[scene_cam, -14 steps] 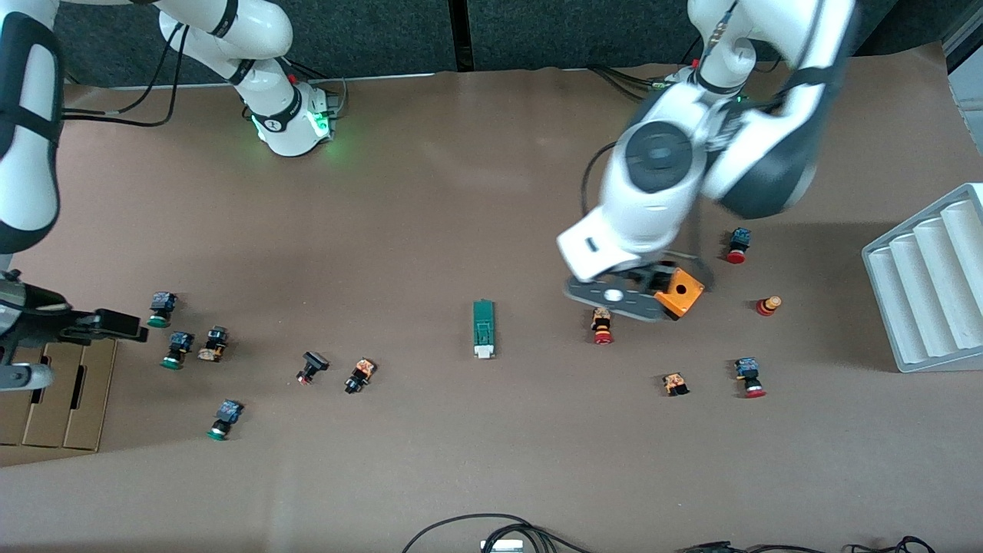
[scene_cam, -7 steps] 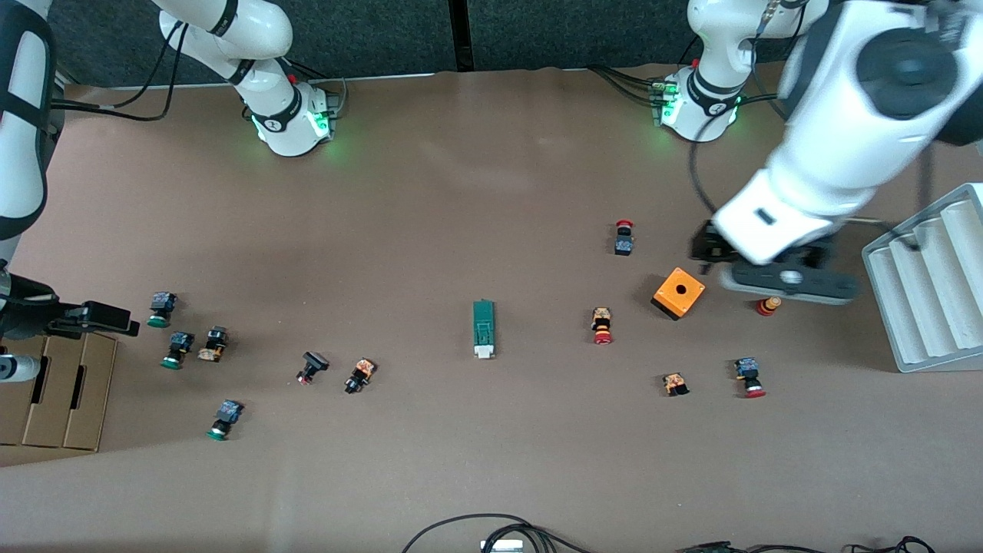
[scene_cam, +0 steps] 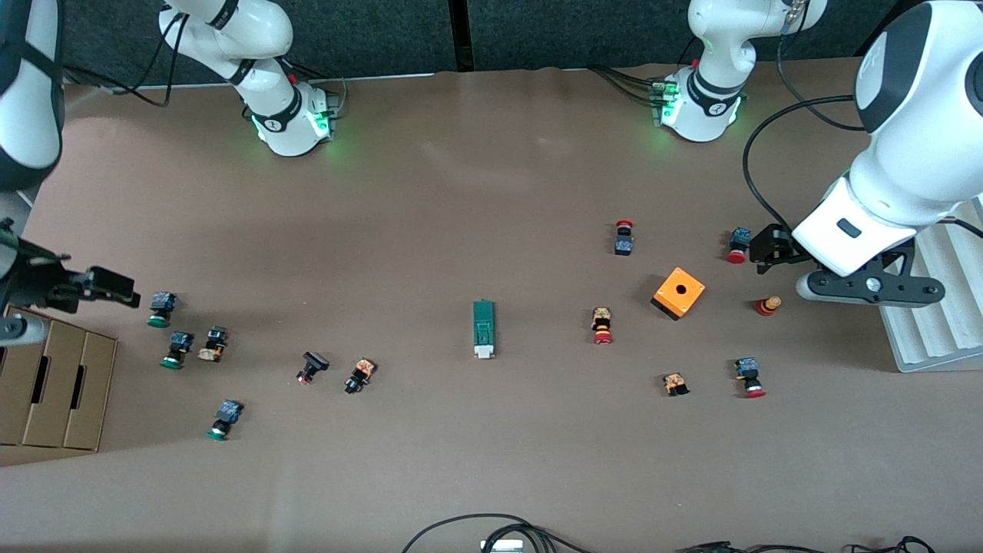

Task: Close load switch with both arms

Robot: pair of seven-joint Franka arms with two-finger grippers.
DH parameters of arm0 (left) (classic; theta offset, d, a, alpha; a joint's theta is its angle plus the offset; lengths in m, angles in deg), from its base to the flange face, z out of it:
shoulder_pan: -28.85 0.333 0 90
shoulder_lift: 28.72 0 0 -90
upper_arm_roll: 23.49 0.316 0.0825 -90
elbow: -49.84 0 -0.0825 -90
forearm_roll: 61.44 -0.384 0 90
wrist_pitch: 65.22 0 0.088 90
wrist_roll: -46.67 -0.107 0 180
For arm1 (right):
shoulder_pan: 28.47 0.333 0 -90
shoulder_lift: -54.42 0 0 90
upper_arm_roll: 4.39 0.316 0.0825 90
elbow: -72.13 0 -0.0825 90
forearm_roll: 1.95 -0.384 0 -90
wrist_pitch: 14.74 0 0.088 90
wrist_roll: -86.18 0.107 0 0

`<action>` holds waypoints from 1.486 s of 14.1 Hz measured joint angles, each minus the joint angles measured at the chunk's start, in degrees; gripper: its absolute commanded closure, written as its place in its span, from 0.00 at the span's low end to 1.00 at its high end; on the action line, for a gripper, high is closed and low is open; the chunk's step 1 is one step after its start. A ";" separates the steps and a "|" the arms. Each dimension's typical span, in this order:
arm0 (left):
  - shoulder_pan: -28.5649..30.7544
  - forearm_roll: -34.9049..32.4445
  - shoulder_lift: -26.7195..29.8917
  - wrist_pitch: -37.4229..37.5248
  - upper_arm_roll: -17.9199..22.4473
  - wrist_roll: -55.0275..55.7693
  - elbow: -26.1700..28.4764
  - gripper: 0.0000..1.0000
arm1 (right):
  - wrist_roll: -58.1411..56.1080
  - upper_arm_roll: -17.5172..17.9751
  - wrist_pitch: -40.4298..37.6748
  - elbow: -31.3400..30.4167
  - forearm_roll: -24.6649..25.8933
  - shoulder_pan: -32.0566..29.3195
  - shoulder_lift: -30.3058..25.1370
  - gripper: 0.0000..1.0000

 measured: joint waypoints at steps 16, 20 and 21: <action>-5.39 9.31 12.20 -5.86 19.63 -1.39 15.43 0.00 | 3.32 1.11 -0.24 -3.72 0.00 0.28 -3.55 0.00; -5.92 9.31 12.87 -6.59 20.11 -2.05 16.85 0.00 | 3.37 1.07 -0.26 -3.74 0.00 0.29 -3.54 0.00; -6.26 9.31 13.51 -7.67 20.20 -2.05 18.33 0.00 | 3.36 1.08 -0.27 -3.75 0.00 0.29 -3.53 0.00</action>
